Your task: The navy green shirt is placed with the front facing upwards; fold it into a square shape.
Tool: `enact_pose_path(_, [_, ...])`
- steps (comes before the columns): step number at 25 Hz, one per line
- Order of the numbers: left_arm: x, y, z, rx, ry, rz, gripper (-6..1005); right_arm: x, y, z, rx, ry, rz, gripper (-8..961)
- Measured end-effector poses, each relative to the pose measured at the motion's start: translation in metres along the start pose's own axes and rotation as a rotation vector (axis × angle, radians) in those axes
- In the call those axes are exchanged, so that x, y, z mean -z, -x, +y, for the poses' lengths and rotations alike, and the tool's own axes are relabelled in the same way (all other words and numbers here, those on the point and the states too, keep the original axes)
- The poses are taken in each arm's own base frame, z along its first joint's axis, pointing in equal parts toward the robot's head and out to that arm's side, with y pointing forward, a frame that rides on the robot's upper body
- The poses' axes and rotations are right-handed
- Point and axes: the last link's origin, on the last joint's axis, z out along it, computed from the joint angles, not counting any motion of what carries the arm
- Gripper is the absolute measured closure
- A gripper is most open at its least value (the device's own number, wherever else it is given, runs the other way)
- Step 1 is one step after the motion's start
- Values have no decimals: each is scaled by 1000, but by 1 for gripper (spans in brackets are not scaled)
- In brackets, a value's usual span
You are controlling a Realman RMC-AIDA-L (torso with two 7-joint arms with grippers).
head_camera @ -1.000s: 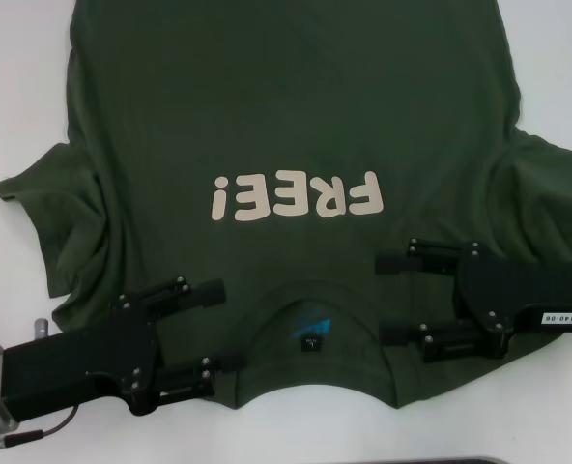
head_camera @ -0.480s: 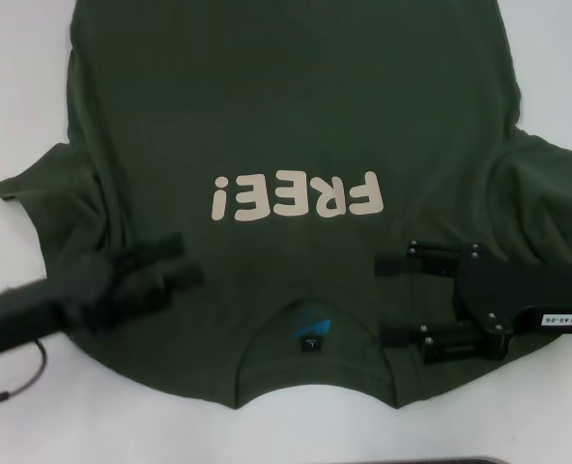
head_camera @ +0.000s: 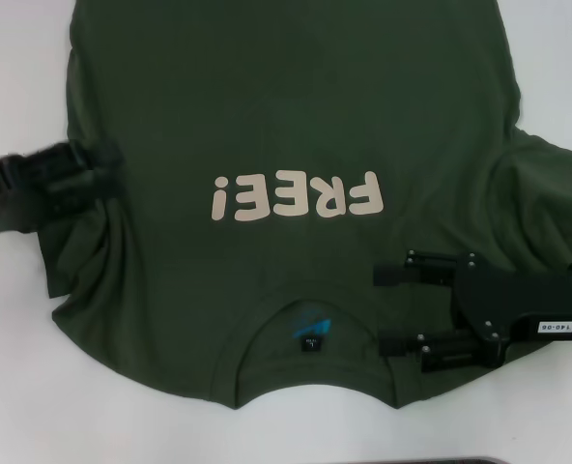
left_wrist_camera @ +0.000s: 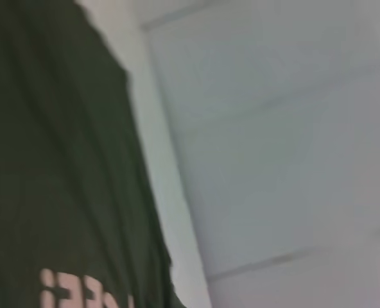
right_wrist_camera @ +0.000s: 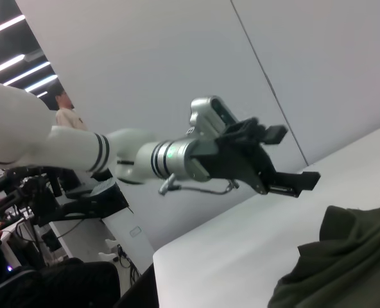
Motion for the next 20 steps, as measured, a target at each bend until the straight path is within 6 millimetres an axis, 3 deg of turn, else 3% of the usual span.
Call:
enact_pose_path(6, [16,-14,-12,109,-147,45,222,-1,0,-1,-4,-2,3,41])
enact_pose_path(20, [38,-27,-30,168,-343,97,220,-2,-2,-2,-20,-13,3,41])
